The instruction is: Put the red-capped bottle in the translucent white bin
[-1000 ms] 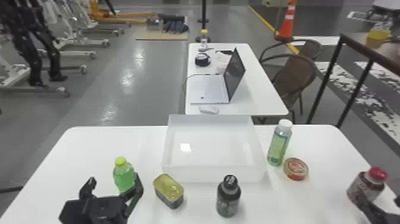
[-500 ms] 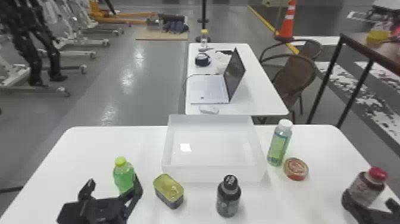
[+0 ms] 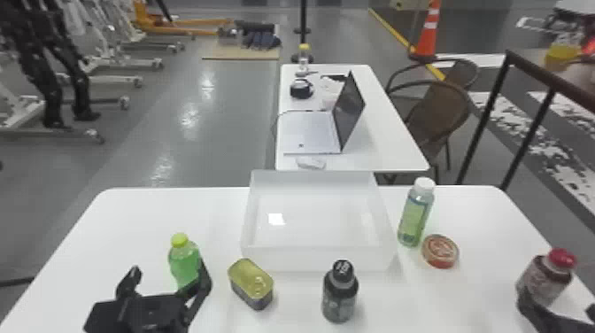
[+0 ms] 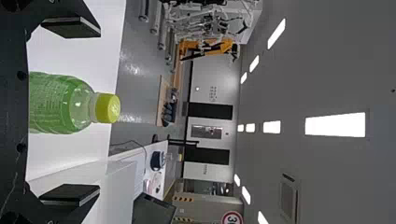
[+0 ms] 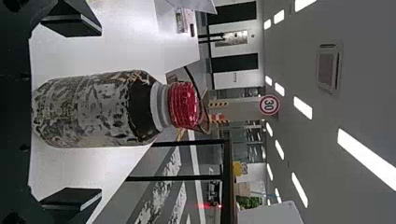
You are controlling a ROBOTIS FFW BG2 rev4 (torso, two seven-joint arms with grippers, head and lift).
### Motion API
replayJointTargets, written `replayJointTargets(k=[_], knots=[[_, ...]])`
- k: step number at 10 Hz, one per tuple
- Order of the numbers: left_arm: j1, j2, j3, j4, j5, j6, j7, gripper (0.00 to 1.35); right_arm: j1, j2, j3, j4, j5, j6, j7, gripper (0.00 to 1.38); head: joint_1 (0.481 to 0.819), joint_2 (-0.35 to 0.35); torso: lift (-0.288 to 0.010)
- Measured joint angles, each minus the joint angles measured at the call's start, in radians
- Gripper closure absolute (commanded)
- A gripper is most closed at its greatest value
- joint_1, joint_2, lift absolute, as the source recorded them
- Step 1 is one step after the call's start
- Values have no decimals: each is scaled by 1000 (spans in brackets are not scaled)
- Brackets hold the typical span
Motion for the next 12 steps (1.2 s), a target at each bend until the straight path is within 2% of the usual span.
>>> replayJointTargets(k=[3,6,7,8,9,12], knots=[[1,0,-1,9,17,-12,-2,125,-46,-11,1,53,1,2,18,94,549,0,-100],[1,-1,-1,14,27,-22,-4,125,-97,-36,1,112,1,2,56,110,549,0,-100],[1,-2,-1,17,31,-25,-5,125,-103,-40,1,124,0,2,55,234,549,0,-100],[2,-4,0,19,33,-28,-5,125,-108,-44,1,135,4,2,55,688,549,0,-100],[3,-7,1,21,34,-31,-5,125,-117,-51,0,150,11,2,55,886,549,0,-100],[3,-11,2,23,35,-34,-7,125,-150,-63,1,163,17,3,69,903,549,0,-100]])
